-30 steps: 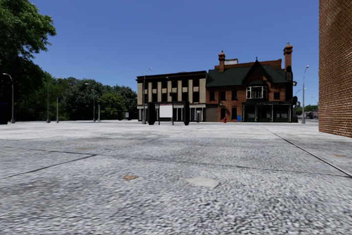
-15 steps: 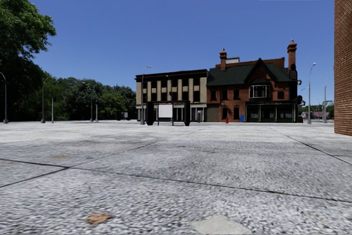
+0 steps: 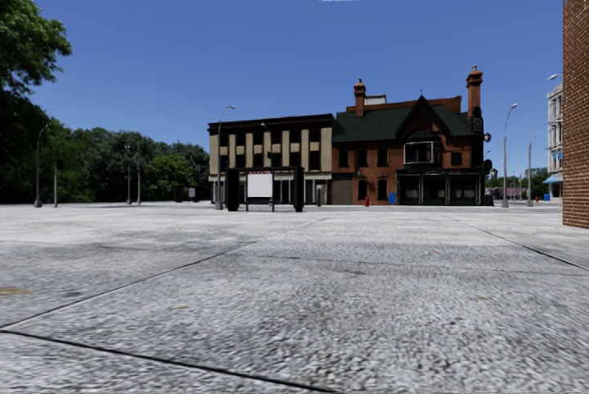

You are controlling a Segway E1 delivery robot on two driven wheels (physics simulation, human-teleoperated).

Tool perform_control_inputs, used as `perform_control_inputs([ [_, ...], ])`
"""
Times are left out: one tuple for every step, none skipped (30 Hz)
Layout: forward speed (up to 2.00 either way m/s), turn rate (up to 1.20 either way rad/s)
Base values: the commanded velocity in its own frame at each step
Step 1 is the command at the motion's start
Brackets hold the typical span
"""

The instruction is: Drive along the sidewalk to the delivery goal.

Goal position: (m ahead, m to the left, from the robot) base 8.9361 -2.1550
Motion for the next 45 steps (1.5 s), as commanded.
perform_control_inputs([
  [2.00, -1.20],
  [2.00, 0.00],
  [2.00, 0.00],
  [2.00, 0.00],
  [2.00, 0.00],
  [2.00, 0.00],
  [2.00, 0.00],
  [2.00, 0.00],
  [2.00, 0.00],
  [2.00, 0.00],
  [2.00, 0.00],
  [2.00, 0.00],
  [2.00, 0.00],
  [2.00, 0.00],
  [2.00, 0.00],
  [2.00, 0.00],
  [2.00, 0.00],
  [2.00, 0.00],
  [2.00, 0.00],
  [2.00, 0.00],
  [2.00, 0.00],
  [2.00, 0.00],
  [2.00, 0.00],
  [2.00, 0.00],
  [2.00, 0.00],
  [2.00, 0.00],
  [2.00, 0.00],
  [2.00, 0.00],
  [2.00, 0.00],
  [2.00, 0.00],
  [2.00, 0.00],
  [2.00, 0.00],
  [2.00, 0.00],
  [2.00, 0.00],
  [2.00, 0.00],
  [2.00, 0.00],
  [2.00, 0.00],
  [2.00, 0.00],
  [2.00, 0.00],
  [2.00, 0.00],
  [2.00, 0.00],
  [2.00, 0.00],
  [2.00, 0.00],
  [2.00, -0.74],
  [2.00, -1.20],
])
